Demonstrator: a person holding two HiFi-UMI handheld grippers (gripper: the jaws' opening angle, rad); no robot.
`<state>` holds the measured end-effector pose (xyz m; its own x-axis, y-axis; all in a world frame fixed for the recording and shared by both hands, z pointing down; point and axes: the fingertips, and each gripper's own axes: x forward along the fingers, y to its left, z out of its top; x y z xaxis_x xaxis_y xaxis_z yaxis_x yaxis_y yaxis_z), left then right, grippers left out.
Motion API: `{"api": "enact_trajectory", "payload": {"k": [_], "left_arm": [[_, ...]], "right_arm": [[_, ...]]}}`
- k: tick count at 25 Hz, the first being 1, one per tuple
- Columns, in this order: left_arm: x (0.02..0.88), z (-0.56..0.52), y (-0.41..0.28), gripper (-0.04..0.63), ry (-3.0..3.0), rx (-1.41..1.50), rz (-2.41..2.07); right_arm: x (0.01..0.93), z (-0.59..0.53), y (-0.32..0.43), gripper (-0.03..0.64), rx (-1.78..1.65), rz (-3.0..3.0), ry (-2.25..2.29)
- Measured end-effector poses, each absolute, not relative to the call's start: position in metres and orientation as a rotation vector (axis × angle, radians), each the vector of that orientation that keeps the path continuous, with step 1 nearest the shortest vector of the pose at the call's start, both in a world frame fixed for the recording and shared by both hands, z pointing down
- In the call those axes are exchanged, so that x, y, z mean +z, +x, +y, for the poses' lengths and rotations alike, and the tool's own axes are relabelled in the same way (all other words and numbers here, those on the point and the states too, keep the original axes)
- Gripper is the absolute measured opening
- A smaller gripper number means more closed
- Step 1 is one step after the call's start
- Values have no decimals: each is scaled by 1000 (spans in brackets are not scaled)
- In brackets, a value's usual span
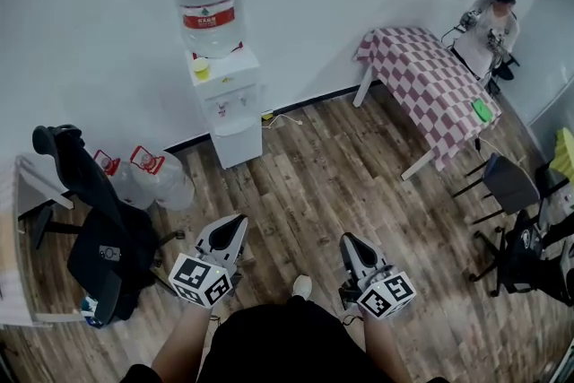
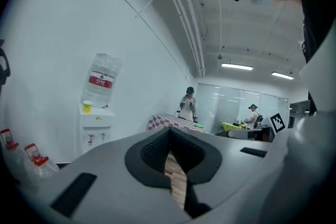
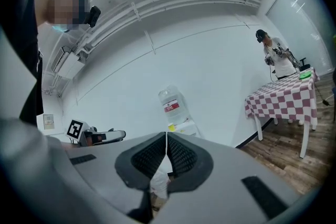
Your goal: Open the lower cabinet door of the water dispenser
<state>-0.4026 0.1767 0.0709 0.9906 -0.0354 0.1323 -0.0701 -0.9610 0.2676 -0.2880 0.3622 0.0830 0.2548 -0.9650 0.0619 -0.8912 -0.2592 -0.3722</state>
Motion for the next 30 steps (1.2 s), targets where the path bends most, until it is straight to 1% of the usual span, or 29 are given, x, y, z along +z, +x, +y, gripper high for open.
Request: {"api": "enact_trajectory", "payload": {"k": [6, 12, 17, 24, 30], "left_arm": [[71, 191, -349, 14, 2873, 212, -165], [75, 213, -304, 14, 2870, 235, -192], [83, 224, -282, 14, 2845, 256, -188], [84, 217, -258, 14, 2867, 322, -205], [84, 207, -223, 14, 2869, 312, -140]], "right_arm": [[85, 368, -226, 25, -422, 1788, -2205], [94, 381, -183, 25, -452, 1852, -2156], [106, 396, -162, 25, -492, 1839, -2146], [109, 403, -140, 25, -503, 1808, -2135], [115, 393, -117, 25, -521, 1781, -2154]]}}
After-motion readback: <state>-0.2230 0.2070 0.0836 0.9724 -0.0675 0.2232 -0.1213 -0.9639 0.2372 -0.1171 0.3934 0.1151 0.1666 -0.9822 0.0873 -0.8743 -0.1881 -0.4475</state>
